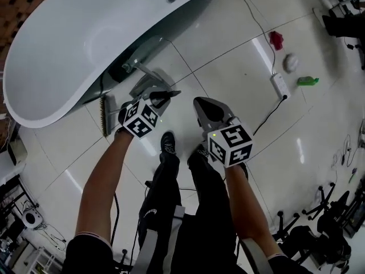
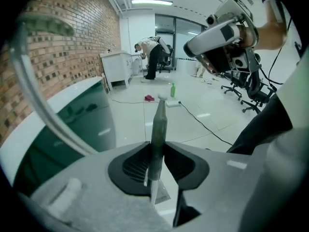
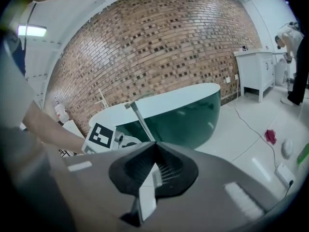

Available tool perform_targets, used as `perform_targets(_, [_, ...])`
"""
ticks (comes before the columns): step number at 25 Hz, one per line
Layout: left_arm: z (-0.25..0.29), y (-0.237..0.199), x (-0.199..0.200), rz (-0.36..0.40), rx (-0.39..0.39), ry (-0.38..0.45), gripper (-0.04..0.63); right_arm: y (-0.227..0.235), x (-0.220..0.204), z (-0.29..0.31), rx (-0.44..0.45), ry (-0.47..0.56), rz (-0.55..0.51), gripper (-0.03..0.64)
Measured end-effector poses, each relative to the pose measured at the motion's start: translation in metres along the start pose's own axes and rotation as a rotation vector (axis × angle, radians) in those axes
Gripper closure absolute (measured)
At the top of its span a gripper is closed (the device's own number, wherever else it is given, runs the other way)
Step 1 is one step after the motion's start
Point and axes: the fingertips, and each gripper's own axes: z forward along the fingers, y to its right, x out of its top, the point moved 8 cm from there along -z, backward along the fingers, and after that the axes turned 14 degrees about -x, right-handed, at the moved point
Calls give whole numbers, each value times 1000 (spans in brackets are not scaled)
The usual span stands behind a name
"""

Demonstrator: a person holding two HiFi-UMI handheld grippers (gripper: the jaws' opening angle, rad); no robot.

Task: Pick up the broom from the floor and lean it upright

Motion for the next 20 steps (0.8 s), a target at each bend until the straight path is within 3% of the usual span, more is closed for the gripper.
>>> perform_targets(11, [-157, 24, -6, -56, 169, 76, 505, -97, 88, -36, 106, 33, -146, 614])
perform_targets(20, [-247, 40, -18, -169, 314, 157, 506, -149, 144, -68, 154, 84, -254, 614])
